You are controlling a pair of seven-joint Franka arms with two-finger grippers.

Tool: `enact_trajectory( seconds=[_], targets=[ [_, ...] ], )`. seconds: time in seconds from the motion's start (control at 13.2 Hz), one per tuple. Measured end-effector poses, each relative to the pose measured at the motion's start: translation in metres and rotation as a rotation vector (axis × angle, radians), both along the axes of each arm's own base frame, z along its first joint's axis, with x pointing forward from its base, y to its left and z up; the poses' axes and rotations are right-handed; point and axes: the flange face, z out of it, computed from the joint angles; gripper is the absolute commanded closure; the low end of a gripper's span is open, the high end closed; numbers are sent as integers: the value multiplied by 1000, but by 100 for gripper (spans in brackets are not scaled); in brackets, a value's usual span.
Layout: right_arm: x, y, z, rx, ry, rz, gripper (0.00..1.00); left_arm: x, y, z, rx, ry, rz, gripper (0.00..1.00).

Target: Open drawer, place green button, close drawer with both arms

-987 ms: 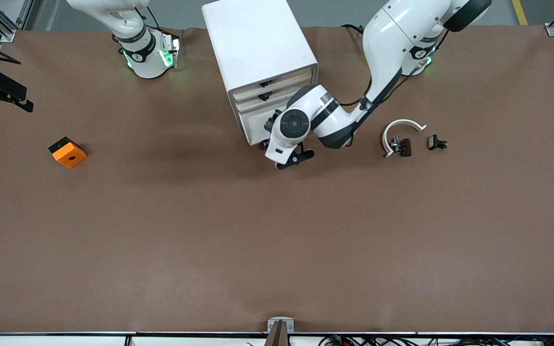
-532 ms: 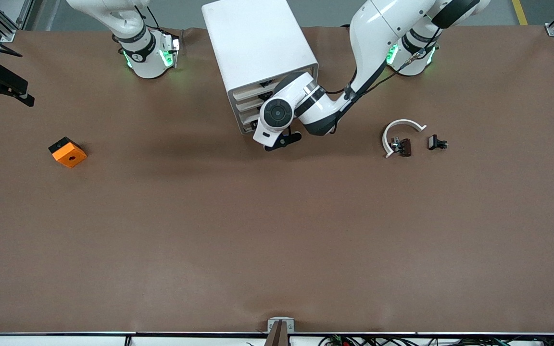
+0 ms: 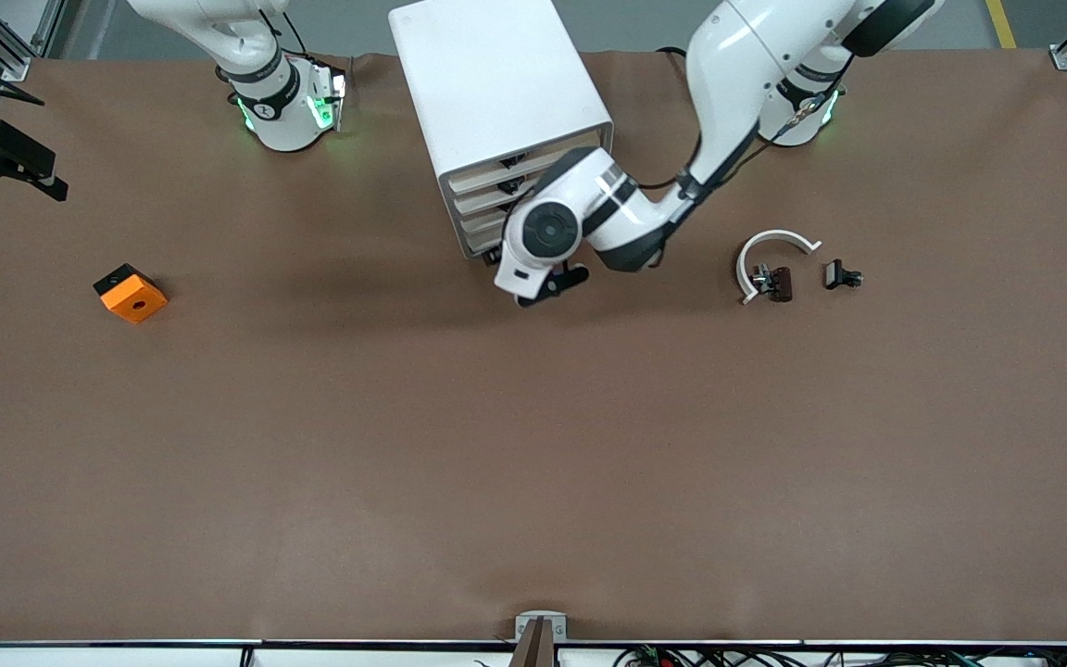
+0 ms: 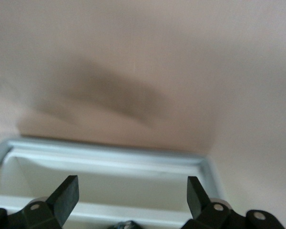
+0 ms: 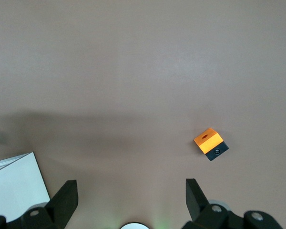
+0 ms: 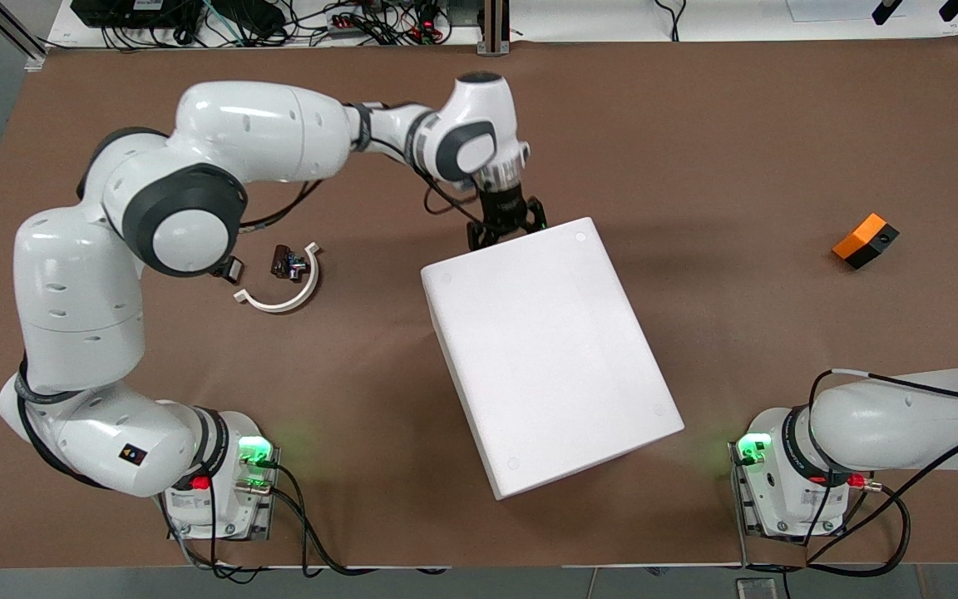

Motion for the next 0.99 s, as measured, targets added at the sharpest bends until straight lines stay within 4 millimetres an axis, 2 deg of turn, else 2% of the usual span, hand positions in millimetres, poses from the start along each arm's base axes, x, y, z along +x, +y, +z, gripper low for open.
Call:
enact_trajectory(
  seconds=[0.15, 0.23, 0.38, 0.68, 0.99],
  targets=[
    [-2, 0, 3, 0, -6, -14, 0, 57, 43, 31, -19, -64, 83, 0],
    [-3, 0, 5, 0, -8, -27, 0, 79, 65, 48, -10, -115, 101, 0],
    [-5, 0, 6, 0, -10, -39, 0, 110, 105, 84, 40, -233, 102, 0],
    [-7, 0, 7, 0, -9, -103, 0, 138, 163, 133, 163, -390, 37, 0],
    [-9, 3, 9, -2, -13, -107, 0, 164, 252, 190, 219, -445, -81, 0]
  ],
)
